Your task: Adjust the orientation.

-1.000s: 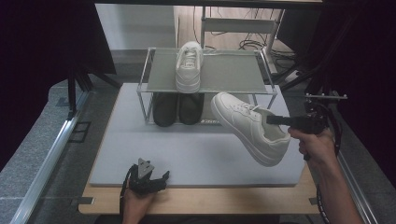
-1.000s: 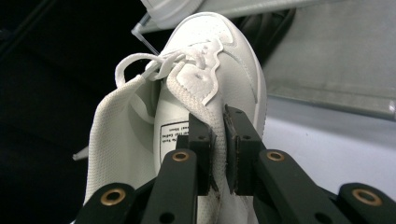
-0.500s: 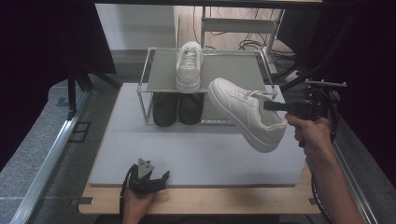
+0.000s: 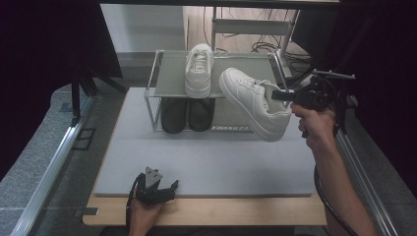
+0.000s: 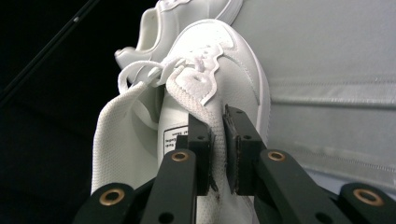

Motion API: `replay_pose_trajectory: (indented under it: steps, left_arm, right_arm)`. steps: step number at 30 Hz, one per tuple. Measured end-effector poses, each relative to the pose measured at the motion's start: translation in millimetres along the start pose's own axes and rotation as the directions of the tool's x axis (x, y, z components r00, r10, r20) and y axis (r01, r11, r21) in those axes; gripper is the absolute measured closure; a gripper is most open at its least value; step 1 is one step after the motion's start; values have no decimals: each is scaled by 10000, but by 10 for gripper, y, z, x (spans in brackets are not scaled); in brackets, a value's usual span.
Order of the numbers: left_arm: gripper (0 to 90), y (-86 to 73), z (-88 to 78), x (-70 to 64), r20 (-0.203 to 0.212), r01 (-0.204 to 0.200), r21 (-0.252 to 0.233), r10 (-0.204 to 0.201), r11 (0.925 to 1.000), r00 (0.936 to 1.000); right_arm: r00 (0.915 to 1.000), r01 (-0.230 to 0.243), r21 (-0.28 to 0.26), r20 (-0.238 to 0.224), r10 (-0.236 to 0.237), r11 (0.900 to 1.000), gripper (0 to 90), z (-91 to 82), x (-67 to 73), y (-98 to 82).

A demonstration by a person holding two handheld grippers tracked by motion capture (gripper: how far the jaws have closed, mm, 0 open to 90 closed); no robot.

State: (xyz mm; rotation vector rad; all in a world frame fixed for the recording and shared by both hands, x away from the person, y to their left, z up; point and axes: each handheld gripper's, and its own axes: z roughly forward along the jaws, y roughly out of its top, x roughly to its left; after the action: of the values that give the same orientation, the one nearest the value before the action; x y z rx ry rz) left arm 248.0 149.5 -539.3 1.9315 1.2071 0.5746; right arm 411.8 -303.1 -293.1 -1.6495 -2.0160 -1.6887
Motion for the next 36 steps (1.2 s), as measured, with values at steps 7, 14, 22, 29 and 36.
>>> replay_pose_trajectory:
  steps: [7, 14, 22, 29, 36]
  left_arm:
    - [148, -1, 0, 1, -5, -17, -4, 17, 10000, 10000]
    - [148, -1, 0, 1, -6, -17, -5, 17, 10000, 10000]
    - [148, -1, -1, 1, -5, -20, -5, 20, 10000, 10000]
    - [148, -1, -1, 0, -5, -23, -4, 23, 10000, 10000]
    - [149, -1, -1, -1, -11, -27, -5, 27, 10000, 10000]
  right_arm:
    - [9991, -101, -301, 403, 114, 9995, 813, 172, 7, 118]
    - [9967, -210, -547, 766, 251, 9983, 810, 368, 16, 218]
    - [9927, -218, -768, 1166, 306, 9968, 806, 548, 34, 313]
    - [9917, -3, -647, 1282, 86, 9979, 746, 642, 75, 370]
    - [9969, 106, -649, 784, -55, 9978, 590, 649, 70, 393]
